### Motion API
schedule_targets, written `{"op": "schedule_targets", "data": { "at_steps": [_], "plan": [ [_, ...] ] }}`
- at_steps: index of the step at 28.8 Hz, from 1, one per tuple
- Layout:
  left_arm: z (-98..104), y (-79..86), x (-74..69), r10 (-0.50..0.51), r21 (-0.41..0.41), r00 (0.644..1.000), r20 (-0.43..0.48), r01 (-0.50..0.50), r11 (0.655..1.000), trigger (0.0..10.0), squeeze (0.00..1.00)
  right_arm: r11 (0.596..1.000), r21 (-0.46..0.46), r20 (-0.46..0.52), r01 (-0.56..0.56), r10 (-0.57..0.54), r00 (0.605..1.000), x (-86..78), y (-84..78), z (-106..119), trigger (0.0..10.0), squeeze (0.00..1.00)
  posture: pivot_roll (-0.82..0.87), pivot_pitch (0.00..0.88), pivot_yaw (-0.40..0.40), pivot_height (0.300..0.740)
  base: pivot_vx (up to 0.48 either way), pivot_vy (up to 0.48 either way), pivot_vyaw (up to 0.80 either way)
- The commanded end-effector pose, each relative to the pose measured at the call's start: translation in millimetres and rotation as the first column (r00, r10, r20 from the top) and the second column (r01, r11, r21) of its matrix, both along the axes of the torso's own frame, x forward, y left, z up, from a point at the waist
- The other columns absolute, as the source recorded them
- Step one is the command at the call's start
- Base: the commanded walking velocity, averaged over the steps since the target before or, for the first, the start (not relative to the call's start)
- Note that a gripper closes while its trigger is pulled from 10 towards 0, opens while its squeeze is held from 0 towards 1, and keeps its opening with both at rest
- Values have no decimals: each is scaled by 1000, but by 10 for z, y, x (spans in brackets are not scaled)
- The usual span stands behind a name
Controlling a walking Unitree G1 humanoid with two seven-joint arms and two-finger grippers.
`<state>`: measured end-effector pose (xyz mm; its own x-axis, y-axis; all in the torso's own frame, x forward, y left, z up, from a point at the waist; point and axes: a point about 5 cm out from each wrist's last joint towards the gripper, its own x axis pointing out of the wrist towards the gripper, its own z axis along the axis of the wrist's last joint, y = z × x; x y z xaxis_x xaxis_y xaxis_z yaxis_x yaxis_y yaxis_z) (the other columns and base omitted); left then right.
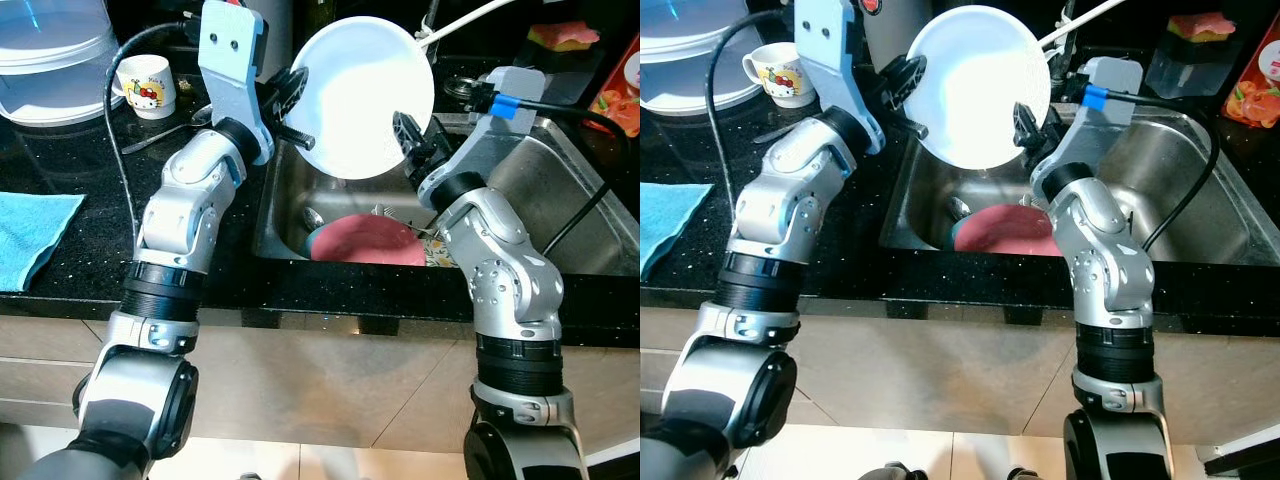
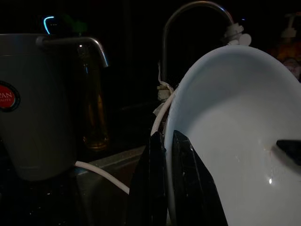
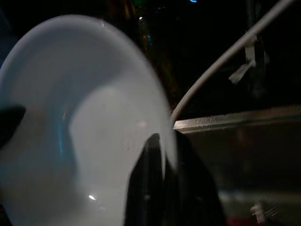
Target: Kitchen organization
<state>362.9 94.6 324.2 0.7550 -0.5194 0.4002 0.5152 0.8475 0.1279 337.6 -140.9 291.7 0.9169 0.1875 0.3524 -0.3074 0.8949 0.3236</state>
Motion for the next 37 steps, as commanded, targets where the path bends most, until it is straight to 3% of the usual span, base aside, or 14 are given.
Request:
{"op": "schedule_targets", "data": {
  "at_steps": [1,5,6,7,15,16,18,24,29,37],
  "plan": [
    [-16,-74,-39,-47,16,999,9,47,999,10000,0,997,47,9,-61,61,998,-19,41,43,0,0,112,79,33,740,0,0,0],
    [-54,-112,-53,-60,54,998,8,59,997,10000,0,995,72,10,-75,75,997,-24,30,48,0,0,110,74,33,740,0,0,0],
    [-60,-117,-55,-60,60,998,9,59,996,10000,431,995,73,10,-75,75,997,-24,27,48,0,0,110,74,33,740,0,0,0],
    [-61,-122,-55,-67,46,998,4,67,997,10000,1000,995,73,1,-75,75,997,-20,24,34,10000,0,110,68,33,740,0,0,0],
    [-55,-120,-58,-82,40,997,1,82,996,10000,1000,995,75,-8,-73,74,997,-20,20,18,10000,0,111,63,34,740,0,0,0],
    [-58,-121,-74,-109,32,994,-10,109,994,10000,0,995,79,-12,-64,65,998,-16,8,15,10000,0,111,62,35,740,0,0,0],
    [-65,-114,-96,-139,14,990,-27,139,990,10000,0,996,79,-19,-32,34,999,1,-34,13,10000,0,112,63,35,740,0,0,0],
    [-128,-37,-45,-87,-18,993,-85,86,996,10000,0,994,81,-35,80,-77,996,50,-204,7,10000,0,112,67,36,740,0,0,0],
    [-220,111,54,21,-35,988,-152,-27,999,10000,0,944,147,-116,296,-281,953,132,-592,-96,10000,0,113,75,37,740,0,0,0],
    [-294,197,129,100,-24,972,-214,-107,994,10000,0,895,160,-261,417,-369,892,215,-788,-374,10000,0,116,88,36,740,0,0,0]
  ]
}}
